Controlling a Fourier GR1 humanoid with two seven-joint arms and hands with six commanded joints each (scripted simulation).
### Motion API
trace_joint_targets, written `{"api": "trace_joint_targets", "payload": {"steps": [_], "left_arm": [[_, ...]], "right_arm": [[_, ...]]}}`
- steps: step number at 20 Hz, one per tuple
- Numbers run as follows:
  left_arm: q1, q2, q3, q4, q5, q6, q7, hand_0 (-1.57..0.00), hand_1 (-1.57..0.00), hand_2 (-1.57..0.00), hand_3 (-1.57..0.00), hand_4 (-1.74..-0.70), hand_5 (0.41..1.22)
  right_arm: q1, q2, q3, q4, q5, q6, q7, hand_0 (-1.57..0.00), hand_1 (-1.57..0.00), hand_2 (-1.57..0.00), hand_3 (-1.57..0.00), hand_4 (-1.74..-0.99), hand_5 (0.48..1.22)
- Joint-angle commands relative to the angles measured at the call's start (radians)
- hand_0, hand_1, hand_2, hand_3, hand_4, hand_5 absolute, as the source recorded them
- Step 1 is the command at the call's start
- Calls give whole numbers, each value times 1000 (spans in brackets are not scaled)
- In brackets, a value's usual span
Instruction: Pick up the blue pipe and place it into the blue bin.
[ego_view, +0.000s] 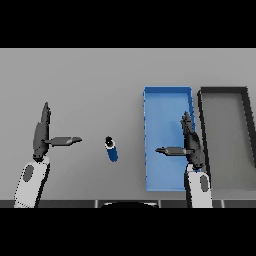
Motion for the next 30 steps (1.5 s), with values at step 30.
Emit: {"api": "trace_joint_targets", "payload": {"steps": [30], "left_arm": [[83, 164, -363, -231, -130, -482, -15, 1, 1, 1, 1, -1123, 470]], "right_arm": [[73, -146, 124, -134, 197, 58, -40, 1, 1, 1, 1, -1210, 570]]}}
